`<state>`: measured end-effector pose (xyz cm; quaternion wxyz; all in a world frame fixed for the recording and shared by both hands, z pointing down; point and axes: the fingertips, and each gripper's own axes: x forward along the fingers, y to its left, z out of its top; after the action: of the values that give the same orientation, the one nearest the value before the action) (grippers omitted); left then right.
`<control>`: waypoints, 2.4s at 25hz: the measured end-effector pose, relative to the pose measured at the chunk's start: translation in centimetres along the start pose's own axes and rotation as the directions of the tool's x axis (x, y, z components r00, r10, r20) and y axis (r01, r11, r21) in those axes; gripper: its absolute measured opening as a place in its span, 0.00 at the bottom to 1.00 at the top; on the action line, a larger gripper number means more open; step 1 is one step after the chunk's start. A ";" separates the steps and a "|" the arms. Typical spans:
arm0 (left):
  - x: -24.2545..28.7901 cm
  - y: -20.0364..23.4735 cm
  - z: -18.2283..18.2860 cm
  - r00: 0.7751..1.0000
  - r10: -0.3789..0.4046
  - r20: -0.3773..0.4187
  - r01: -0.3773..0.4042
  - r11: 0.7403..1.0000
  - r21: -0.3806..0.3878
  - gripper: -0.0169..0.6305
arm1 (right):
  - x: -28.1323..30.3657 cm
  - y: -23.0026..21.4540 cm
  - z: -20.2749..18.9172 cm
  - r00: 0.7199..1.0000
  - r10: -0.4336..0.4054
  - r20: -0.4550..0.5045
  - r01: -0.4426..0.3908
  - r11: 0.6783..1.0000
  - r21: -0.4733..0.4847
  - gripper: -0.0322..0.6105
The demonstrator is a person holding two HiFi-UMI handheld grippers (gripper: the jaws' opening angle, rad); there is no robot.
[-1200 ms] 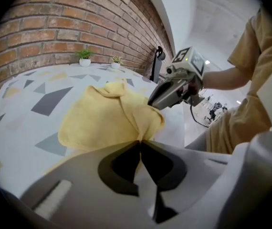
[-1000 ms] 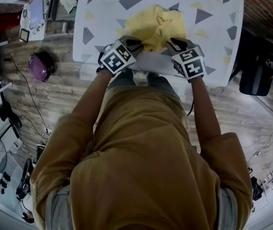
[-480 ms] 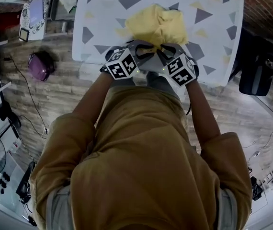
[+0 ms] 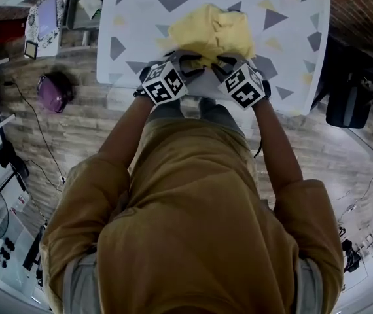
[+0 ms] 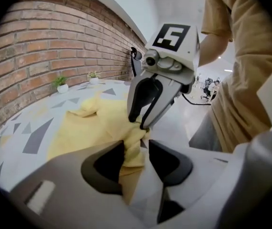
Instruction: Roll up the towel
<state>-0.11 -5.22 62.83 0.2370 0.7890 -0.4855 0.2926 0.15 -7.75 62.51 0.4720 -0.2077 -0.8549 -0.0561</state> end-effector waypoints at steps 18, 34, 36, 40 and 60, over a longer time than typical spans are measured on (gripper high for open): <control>-0.3 -1.2 -0.9 0.995 0.057 -0.079 -0.034 0.963 0.267 0.30 | -0.1 2.3 -0.8 0.975 -0.221 -0.002 0.209 0.923 -0.322 0.23; -4.1 -1.5 1.5 0.999 0.042 -0.005 -0.041 0.988 0.152 0.17 | -3.9 3.4 1.6 0.995 -0.072 0.069 0.081 0.987 -0.138 0.10; -5.5 -2.0 2.6 0.999 0.004 0.040 -0.006 0.999 0.054 0.17 | -5.1 4.1 2.3 0.996 -0.005 0.090 0.013 0.996 -0.090 0.10; -6.7 -2.7 2.8 0.991 -0.129 0.034 0.132 0.986 -0.100 0.17 | -6.7 4.8 2.9 0.989 0.127 0.071 -0.124 0.991 -0.041 0.10; -3.9 2.5 0.0 0.928 -0.352 0.125 0.370 0.820 -0.437 0.16 | -2.6 -0.9 1.1 0.924 0.372 0.095 -0.379 0.846 0.375 0.10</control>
<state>-3.74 -3.80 60.35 0.4559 0.7947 -0.3864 0.1060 0.16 -9.08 59.85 0.4975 -0.2739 -0.7962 0.2089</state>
